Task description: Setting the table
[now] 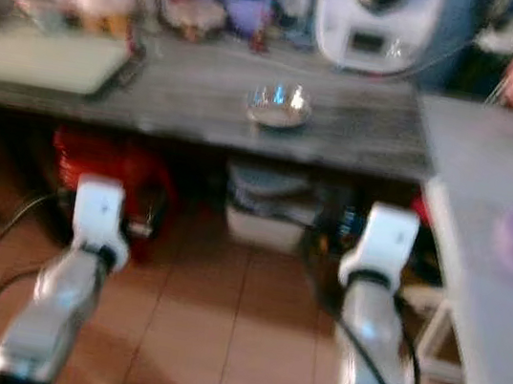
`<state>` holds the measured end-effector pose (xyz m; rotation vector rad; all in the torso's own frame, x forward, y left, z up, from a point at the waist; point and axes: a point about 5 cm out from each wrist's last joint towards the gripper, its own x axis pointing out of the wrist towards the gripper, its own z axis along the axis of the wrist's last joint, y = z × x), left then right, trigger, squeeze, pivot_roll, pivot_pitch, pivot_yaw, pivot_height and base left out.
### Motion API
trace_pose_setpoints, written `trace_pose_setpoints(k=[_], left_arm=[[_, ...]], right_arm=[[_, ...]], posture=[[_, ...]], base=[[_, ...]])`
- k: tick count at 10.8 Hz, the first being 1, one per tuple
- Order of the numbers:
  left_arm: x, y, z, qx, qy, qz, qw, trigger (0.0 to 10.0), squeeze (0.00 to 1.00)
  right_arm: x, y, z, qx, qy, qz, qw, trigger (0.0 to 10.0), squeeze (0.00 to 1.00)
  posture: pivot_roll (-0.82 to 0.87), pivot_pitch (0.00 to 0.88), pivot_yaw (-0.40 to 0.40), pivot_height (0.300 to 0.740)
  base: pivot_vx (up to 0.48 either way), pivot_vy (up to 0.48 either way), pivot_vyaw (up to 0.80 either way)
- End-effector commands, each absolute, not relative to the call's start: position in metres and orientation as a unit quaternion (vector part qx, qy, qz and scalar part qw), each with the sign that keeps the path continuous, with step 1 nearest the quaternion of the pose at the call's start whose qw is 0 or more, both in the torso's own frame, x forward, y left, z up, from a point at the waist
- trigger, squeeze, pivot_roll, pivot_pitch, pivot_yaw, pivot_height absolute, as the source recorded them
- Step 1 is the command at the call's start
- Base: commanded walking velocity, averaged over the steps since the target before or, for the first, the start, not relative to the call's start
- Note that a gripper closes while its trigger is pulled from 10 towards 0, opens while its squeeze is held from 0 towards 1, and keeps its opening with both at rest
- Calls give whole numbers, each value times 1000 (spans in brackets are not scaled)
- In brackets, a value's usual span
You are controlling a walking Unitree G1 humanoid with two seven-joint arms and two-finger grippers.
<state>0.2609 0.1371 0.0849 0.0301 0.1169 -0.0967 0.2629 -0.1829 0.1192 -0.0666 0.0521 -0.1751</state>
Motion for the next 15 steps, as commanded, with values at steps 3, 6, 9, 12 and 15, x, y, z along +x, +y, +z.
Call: trace_pose_setpoints(k=[3,6,9,12,15], left_arm=[[261,142,85,13,57,-53,997,10000,0],[262,137,88,3,55,-77,996,10000,0],[263,137,87,2,55,-79,995,10000,0],[264,136,88,5,50,-80,995,10000,0],[265,132,90,11,46,-92,995,10000,0]], right_arm=[[266,-183,112,-29,53,-85,995,10000,0],[266,-178,117,2,33,-72,997,10000,0],[269,-178,118,11,29,-61,998,10000,0],[271,-174,124,12,15,-47,999,10000,0],[279,-171,138,-18,-21,-25,999,10000,0]], posture=[[-46,0,43,740],[-48,0,45,740],[-48,0,41,740],[-48,0,38,740],[-54,0,43,740]], base=[[0,0,0],[0,-265,0],[0,-475,-533],[0,-471,-267],[105,-411,0]])
